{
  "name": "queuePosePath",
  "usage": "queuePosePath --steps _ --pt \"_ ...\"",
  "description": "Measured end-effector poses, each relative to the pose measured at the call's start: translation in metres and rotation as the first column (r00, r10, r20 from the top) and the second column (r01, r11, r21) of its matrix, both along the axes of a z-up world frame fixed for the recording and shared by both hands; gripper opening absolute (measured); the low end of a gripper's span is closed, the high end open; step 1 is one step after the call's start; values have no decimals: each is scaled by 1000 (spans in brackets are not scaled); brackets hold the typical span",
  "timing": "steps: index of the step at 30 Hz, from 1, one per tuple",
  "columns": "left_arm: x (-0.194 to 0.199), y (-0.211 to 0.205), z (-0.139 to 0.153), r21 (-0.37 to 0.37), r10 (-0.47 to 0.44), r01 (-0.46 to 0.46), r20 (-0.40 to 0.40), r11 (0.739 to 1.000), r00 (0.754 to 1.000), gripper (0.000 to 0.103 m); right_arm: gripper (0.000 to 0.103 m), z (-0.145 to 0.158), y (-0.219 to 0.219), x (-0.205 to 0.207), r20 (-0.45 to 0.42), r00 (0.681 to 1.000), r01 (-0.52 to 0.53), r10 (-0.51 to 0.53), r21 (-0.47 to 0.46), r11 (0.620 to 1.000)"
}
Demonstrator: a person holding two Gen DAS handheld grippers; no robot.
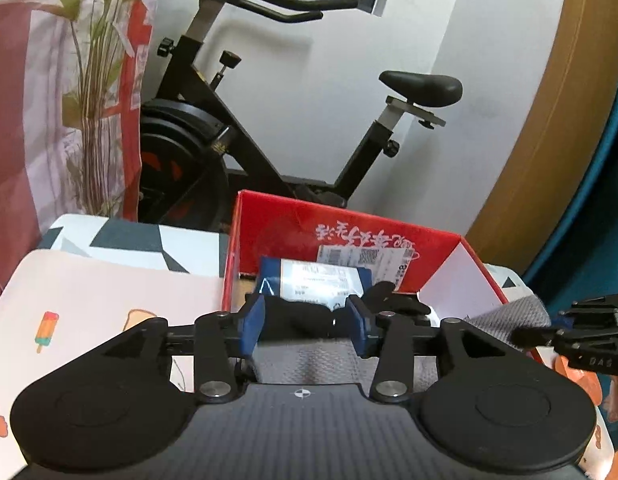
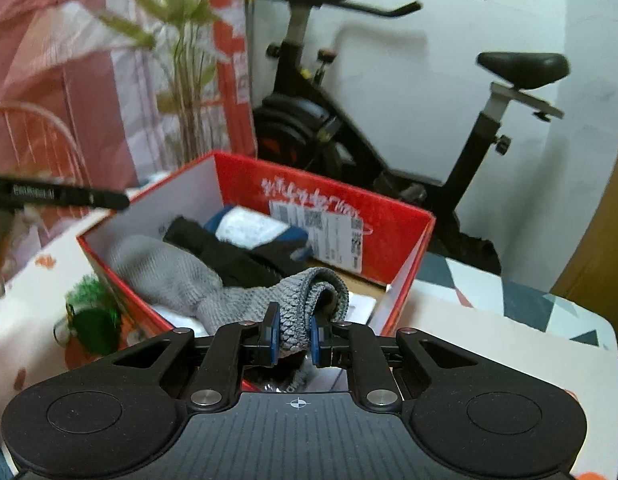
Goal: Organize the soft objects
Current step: 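Carry the grey towel with both tools into the red box, then open both tools to release the towel and withdraw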
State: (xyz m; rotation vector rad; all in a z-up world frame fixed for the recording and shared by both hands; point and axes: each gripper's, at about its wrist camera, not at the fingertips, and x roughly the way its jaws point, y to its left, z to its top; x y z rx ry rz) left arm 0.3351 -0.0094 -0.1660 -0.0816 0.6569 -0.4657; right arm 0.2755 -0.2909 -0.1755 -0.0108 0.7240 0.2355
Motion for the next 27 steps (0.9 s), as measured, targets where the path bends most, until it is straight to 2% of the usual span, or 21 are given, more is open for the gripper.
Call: queuePosePath --steps 11,18,23,27 --pt "4 -7 -2 -2 1 -1 15 1000 1000 49 13 -19 19 39 -135 985 -115 106 -57 992" --pt "3 -9 -3 12 -11 11 17 1000 1000 49 13 -37 21 62 -221 969 -129 109 -78 989" --pt "4 -11 -5 22 -19 19 12 1000 1000 49 13 -42 16 67 -246 965 -117 95 -78 990" --pt "2 -14 -5 36 -26 25 13 999 1000 52 16 -39 16 64 -231 970 -98 76 -85 991"
